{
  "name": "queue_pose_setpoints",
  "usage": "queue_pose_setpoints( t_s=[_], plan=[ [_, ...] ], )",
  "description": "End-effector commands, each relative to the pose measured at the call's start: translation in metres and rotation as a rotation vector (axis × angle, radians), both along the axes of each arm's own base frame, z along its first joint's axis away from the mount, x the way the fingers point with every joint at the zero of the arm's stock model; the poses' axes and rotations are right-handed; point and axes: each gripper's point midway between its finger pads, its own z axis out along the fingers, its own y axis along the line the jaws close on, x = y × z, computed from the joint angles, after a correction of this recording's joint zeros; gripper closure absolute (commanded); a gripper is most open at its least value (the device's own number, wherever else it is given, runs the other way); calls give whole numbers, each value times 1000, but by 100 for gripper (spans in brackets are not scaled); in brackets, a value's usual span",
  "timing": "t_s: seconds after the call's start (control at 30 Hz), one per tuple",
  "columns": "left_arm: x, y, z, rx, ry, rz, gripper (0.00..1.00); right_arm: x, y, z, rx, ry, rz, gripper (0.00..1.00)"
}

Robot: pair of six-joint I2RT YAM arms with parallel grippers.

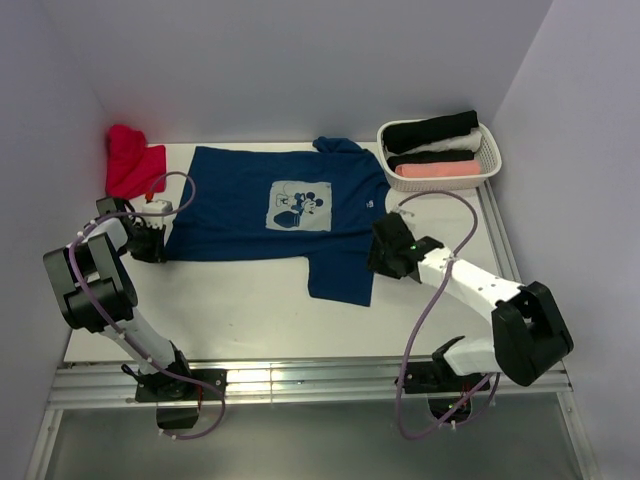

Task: Roll the t-shirts
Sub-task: Flatten the tshirt

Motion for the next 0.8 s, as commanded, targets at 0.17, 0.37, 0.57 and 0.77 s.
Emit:
queue_pose_setpoints(
  t_s=[0.17,0.37,0.57,0.77],
  plan=[
    [-22,-7,-6,-11,52,-17,100,-53,14,-39,11,83,-15,50],
    [-24,-7,-6,-9,53,-16,100,-68,23,-51,42,96,-5,52],
    [-25,-5,-4,7,54,-14,100,-78,33,-60,28,116,14,68],
    [-27,-3,-2,26,52,-15,100,-90,26,-51,27,98,-19,96]
  ],
)
